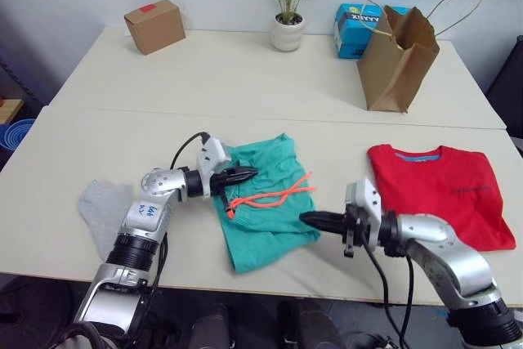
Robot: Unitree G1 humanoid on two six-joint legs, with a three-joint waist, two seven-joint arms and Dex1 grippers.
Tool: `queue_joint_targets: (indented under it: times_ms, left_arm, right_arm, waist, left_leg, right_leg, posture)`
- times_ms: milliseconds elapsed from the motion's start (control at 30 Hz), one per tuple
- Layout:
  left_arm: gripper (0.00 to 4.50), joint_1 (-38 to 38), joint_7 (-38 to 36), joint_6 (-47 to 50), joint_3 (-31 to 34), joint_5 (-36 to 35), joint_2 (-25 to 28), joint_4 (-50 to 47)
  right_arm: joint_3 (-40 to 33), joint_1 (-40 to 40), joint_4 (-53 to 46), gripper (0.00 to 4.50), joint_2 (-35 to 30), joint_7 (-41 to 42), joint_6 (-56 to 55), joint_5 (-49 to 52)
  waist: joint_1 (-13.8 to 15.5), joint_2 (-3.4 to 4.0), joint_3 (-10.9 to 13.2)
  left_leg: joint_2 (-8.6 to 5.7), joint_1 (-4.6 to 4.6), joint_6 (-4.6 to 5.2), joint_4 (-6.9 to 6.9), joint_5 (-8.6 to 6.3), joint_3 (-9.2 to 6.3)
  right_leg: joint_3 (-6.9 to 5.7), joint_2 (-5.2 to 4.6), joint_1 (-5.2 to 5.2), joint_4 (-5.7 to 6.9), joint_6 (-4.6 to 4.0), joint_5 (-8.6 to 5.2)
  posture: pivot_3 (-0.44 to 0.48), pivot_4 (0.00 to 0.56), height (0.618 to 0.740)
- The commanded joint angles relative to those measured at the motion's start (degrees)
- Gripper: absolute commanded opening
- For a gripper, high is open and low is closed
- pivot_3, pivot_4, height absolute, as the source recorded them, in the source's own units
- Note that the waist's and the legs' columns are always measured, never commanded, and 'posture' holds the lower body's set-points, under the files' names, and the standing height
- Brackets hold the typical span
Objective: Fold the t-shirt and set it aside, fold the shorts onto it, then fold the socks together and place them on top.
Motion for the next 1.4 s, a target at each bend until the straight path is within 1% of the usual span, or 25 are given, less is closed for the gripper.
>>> queue_joint_targets:
  times_ms: [33, 100, 167, 233, 333, 400, 467, 567, 633, 700, 800, 867, 933, 967, 1033, 1167, 1200, 1233, 1267, 1367, 1400]
  left_arm:
    - [0.00, -1.71, -3.55, 1.36, 0.26, -3.68, -0.91, -3.50]
    - [0.00, -2.58, -3.11, 2.93, -0.16, -4.26, -2.27, -4.29]
    - [0.00, -3.79, -1.25, 3.94, -0.94, -3.14, -4.35, -2.64]
    - [0.00, -4.29, -0.10, 2.35, -2.74, 0.07, -5.39, 0.19]
    - [0.00, -4.12, 3.71, -1.40, -6.45, 7.26, -5.63, 6.23]
    - [0.00, -3.93, 5.57, -1.47, -5.60, 7.87, -5.62, 7.45]
    - [0.00, -3.44, 6.59, -2.15, -4.08, 7.82, -4.93, 8.17]
    - [0.00, -2.70, 4.85, -5.13, -3.03, 7.23, -3.58, 8.17]
    - [0.00, -2.69, 2.06, -3.82, -0.29, 2.20, -3.73, 4.97]
    - [0.00, -3.10, 0.54, 0.09, 2.67, -3.20, -3.86, 0.53]
    - [0.57, -2.11, -1.84, 2.62, 4.25, -6.18, -1.06, -6.64]
    - [1.14, -0.74, -3.06, 2.88, 4.98, -7.11, 1.00, -10.47]
    - [1.80, 1.17, -3.72, 4.42, 7.13, -9.66, 3.19, -14.21]
    - [2.10, 2.32, -3.97, 4.67, 8.25, -10.56, 4.26, -15.71]
    - [2.73, 4.42, -4.26, 5.82, 9.44, -11.40, 6.40, -17.86]
    - [4.02, 10.14, -3.34, 7.44, 12.67, -12.91, 10.27, -22.34]
    - [4.29, 11.01, -3.12, 7.93, 13.01, -13.21, 10.75, -23.29]
    - [4.48, 11.98, -3.18, 8.27, 13.31, -13.39, 11.41, -24.35]
    - [4.48, 12.93, -3.37, 8.53, 13.52, -13.47, 12.18, -25.34]
    - [4.48, 19.20, -6.92, 7.23, 16.01, -14.05, 16.05, -28.90]
    - [4.48, 20.93, -7.92, 6.43, 17.52, -15.24, 16.37, -29.30]
  right_arm:
    - [1.02, -5.00, 3.07, 0.03, 1.71, -1.05, -1.93, -2.57]
    - [3.78, -8.04, 7.68, 0.03, 3.57, -2.39, -4.11, -6.69]
    - [6.32, -10.35, 12.82, 0.03, 6.18, -4.46, -7.18, -11.20]
    - [8.00, -11.24, 17.10, 0.03, 8.19, -5.03, -9.74, -14.00]
    - [11.33, -9.61, 20.92, 0.03, 8.23, -4.19, -17.39, -19.47]
    - [8.93, -7.15, 17.37, 0.03, 8.15, -2.38, -17.86, -15.78]
    - [6.32, -3.11, 12.73, 0.03, 5.45, 0.95, -17.06, -12.19]
    - [3.02, 0.93, 8.59, 0.03, 1.61, 3.46, -15.42, -8.95]
    - [-1.24, 1.30, 6.65, 0.03, -0.67, 3.44, -11.45, -4.84]
    - [-4.69, 1.28, 5.20, 0.03, -2.85, 3.72, -6.16, -0.51]
    - [-8.58, 1.37, 4.35, 0.60, -5.94, 4.03, -1.00, 2.92]
    - [-10.15, 0.96, 4.66, 1.20, -7.38, 3.41, 3.21, 4.97]
    - [-11.11, -1.42, 6.73, 1.92, -9.08, 3.00, 9.73, 7.54]
    - [-10.79, -3.08, 8.15, 2.25, -10.38, 2.99, 13.86, 8.34]
    - [-9.37, -5.98, 10.58, 2.97, -12.20, 4.61, 18.27, 8.84]
    - [-5.49, -17.01, 20.19, 4.37, -12.21, 5.83, 33.42, 11.33]
    - [-4.77, -18.78, 21.72, 4.50, -11.92, 6.16, 35.31, 11.37]
    - [-3.77, -20.59, 23.35, 4.50, -11.46, 6.05, 36.54, 10.73]
    - [-2.72, -22.40, 25.17, 4.50, -10.86, 5.54, 37.75, 9.90]
    - [1.86, -30.73, 37.28, 4.50, -6.16, 3.55, 42.56, 6.11]
    - [3.50, -32.23, 39.88, 4.50, -5.18, 3.83, 41.80, 4.50]
  waist:
    - [0.04, 0.00, 0.00]
    - [0.04, 0.00, 0.00]
    - [0.07, -0.01, -0.01]
    - [0.15, -0.01, -0.01]
    - [0.10, 0.00, -0.01]
    - [0.03, -0.01, 0.00]
    - [0.08, 0.02, -0.02]
    - [-0.09, 0.02, -0.01]
    - [-0.31, 0.01, -0.01]
    - [-0.17, 0.02, 0.01]
    - [0.06, 0.01, 0.01]
    - [-0.04, 0.02, 0.01]
    - [-0.17, 0.02, 0.01]
    - [-0.29, 0.04, 0.02]
    - [-0.15, 0.04, 0.03]
    - [-0.25, 0.05, 0.03]
    - [-0.18, 0.04, 0.03]
    - [-0.13, 0.05, 0.03]
    - [-0.09, 0.05, 0.03]
    - [-0.40, 0.05, 0.03]
    - [-0.43, 0.05, 0.03]
  left_leg:
    - [-0.01, -0.01, 0.00, 0.01, 0.00, 0.00]
    - [-0.01, -0.01, 0.00, 0.02, 0.00, 0.00]
    - [-0.02, -0.04, -0.01, 0.03, 0.01, 0.01]
    - [-0.03, -0.09, -0.01, 0.05, 0.02, 0.01]
    - [-0.05, -0.16, 0.02, 0.11, 0.01, 0.06]
    - [-0.04, -0.16, 0.04, 0.13, 0.00, 0.08]
    - [0.00, -0.19, 0.05, 0.13, -0.01, 0.04]
    - [0.00, -0.17, 0.05, 0.12, -0.01, 0.02]
    - [0.00, -0.12, 0.05, 0.12, -0.01, 0.04]
    - [0.02, -0.09, 0.03, 0.12, 0.01, 0.04]
    - [0.03, -0.10, -0.04, 0.09, 0.05, -0.06]
    - [0.02, -0.10, -0.05, 0.01, 0.05, -0.06]
    - [0.01, -0.10, -0.05, -0.02, 0.06, -0.06]
    - [0.02, -0.10, -0.05, -0.01, 0.05, -0.04]
    - [0.02, -0.09, -0.03, 0.00, 0.06, -0.02]
    - [0.04, -0.08, 0.00, 0.00, 0.07, -0.03]
    - [0.03, -0.08, 0.00, -0.03, 0.06, -0.02]
    - [0.03, -0.09, 0.01, -0.03, 0.06, -0.03]
    - [0.04, -0.12, 0.01, -0.04, 0.06, -0.04]
    - [0.03, -0.17, 0.01, -0.05, 0.05, -0.02]
    - [0.00, -0.18, 0.02, -0.06, 0.04, 0.01]
  right_leg:
    - [0.00, 0.00, 0.00, 0.00, 0.00, 0.00]
    - [-0.01, 0.00, 0.00, -0.02, 0.00, 0.00]
    - [-0.01, 0.01, -0.02, -0.01, 0.00, 0.00]
    - [-0.02, 0.01, -0.05, -0.01, 0.00, 0.00]
    - [0.00, 0.01, -0.10, -0.04, 0.01, 0.00]
    - [0.00, 0.01, -0.10, -0.05, 0.01, 0.00]
    - [-0.02, 0.02, -0.10, -0.05, 0.01, 0.00]
    - [-0.02, 0.01, -0.07, -0.04, 0.01, 0.00]
    - [0.01, 0.01, -0.06, 0.01, 0.01, 0.01]
    - [0.01, 0.02, -0.07, 0.09, 0.00, 0.02]
    - [-0.06, 0.02, -0.06, 0.09, -0.01, 0.02]
    - [-0.06, 0.02, -0.04, 0.00, -0.01, 0.02]
    - [-0.05, 0.02, -0.04, -0.04, -0.01, 0.02]
    - [-0.03, 0.02, -0.04, -0.04, -0.01, 0.02]
    - [0.00, 0.02, -0.05, -0.02, -0.01, 0.02]
    - [0.00, 0.01, -0.06, -0.02, -0.03, 0.02]
    - [0.00, 0.01, -0.07, -0.03, -0.03, 0.02]
    - [0.00, 0.01, -0.07, -0.03, -0.04, 0.02]
    - [-0.01, 0.00, -0.10, -0.06, -0.04, 0.02]
    - [0.00, 0.00, -0.12, -0.12, -0.04, 0.02]
    - [0.02, -0.03, -0.15, -0.12, -0.04, 0.02]
  posture:
    - [0.000, 0.150, 0.740]
    - [0.000, 0.150, 0.740]
    - [0.000, 0.150, 0.740]
    - [0.000, 0.150, 0.740]
    - [0.000, 0.150, 0.740]
    - [0.000, 0.150, 0.740]
    - [0.000, 0.150, 0.740]
    - [0.000, 0.150, 0.740]
    - [0.000, 0.150, 0.740]
    - [0.000, 0.150, 0.740]
    - [0.000, 0.150, 0.740]
    - [0.000, 0.150, 0.740]
    - [0.000, 0.150, 0.740]
    - [0.000, 0.150, 0.740]
    - [0.000, 0.150, 0.740]
    - [0.000, 0.150, 0.740]
    - [0.000, 0.150, 0.740]
    - [0.000, 0.150, 0.740]
    - [0.000, 0.150, 0.740]
    - [0.000, 0.150, 0.740]
    - [0.000, 0.150, 0.740]
